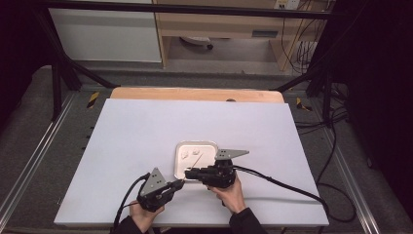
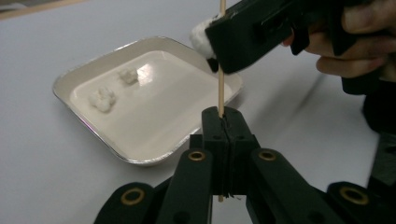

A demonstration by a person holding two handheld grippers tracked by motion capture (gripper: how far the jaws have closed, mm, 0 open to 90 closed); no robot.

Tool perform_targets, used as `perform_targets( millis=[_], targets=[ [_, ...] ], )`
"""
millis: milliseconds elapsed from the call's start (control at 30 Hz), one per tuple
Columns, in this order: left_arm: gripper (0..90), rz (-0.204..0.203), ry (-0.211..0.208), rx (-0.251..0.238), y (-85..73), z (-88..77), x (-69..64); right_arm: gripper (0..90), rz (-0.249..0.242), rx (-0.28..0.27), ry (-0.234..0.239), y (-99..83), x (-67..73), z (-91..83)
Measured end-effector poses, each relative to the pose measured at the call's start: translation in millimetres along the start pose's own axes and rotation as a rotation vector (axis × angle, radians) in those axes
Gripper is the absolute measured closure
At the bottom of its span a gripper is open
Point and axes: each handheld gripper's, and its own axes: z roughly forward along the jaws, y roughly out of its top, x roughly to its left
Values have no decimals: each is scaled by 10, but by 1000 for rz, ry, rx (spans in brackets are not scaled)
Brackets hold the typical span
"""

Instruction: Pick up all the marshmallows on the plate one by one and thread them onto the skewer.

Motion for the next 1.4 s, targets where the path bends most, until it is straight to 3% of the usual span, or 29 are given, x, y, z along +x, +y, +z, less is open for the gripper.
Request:
perform_targets(
  millis=[67, 333, 400, 600, 733, 933, 1033, 1067, 1100, 1267, 1400],
  targets=[
    [888, -40, -26, 5, -19, 12, 37, 815, -21, -1, -15, 9, -1, 12],
    [887, -29, -7, 17, -16, 27, 22, 805, -3, 10, -26, 5, 1, 37],
    [886, -47, -16, -10, 7, 18, 36, 804, 0, 25, -19, -3, -8, 52],
    [886, -54, -12, -2, 4, 38, 41, 777, -6, 31, -29, -22, -9, 85],
    [885, -65, -8, 3, -5, 17, 72, 648, -27, 19, -60, 17, 5, 42],
    [884, -94, -2, -2, -37, -78, 179, 377, -89, 17, -175, 140, -26, -97],
    [883, -109, -8, 2, -65, -118, 241, 257, -119, 39, -237, 177, -68, -142],
    [883, -95, -10, -7, -70, -119, 270, 221, -132, 52, -255, 185, -84, -147],
    [882, -113, -2, 12, -82, -148, 277, 191, -147, 63, -271, 192, -105, -147],
    [882, -123, 9, 14, -112, -218, 352, 134, -165, 99, -329, 230, -207, -131],
    [880, -133, 8, 13, -128, -247, 390, 102, -149, 111, -374, 265, -308, -97]
  ],
)
